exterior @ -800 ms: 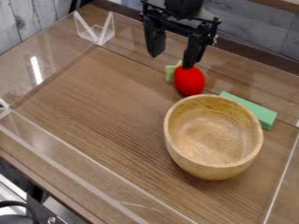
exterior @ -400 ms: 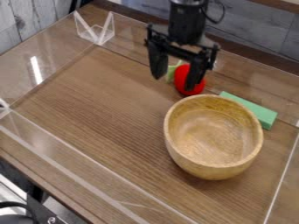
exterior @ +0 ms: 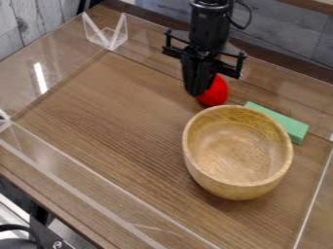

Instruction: Move the red fruit to the left

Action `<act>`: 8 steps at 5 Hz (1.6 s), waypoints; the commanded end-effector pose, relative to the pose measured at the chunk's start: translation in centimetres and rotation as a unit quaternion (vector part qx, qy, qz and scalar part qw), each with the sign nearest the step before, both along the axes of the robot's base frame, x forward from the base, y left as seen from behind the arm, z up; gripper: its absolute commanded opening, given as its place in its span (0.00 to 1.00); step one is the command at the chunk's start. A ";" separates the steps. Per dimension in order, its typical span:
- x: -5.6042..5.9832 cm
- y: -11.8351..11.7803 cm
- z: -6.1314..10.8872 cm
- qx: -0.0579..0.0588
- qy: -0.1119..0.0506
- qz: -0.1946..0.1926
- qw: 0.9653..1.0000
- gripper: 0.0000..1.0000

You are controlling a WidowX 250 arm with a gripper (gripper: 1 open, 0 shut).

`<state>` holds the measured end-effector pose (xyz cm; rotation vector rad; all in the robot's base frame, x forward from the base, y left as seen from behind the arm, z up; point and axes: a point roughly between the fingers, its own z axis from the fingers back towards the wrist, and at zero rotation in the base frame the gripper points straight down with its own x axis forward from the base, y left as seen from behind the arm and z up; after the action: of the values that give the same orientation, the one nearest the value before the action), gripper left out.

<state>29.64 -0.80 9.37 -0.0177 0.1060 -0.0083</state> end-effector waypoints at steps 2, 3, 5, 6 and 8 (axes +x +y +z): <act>0.5 0.8 4.2 -0.012 -0.052 0.013 0.998 0.00; 0.6 2.2 6.2 -0.020 -0.072 0.029 0.997 0.00; 1.2 1.8 4.9 -0.021 -0.070 0.028 0.997 1.00; 1.6 1.6 3.6 -0.020 -0.064 0.026 0.997 1.00; 2.1 0.9 1.2 -0.018 -0.054 0.023 0.998 1.00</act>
<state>31.23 0.19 9.31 -0.0581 0.0429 0.0397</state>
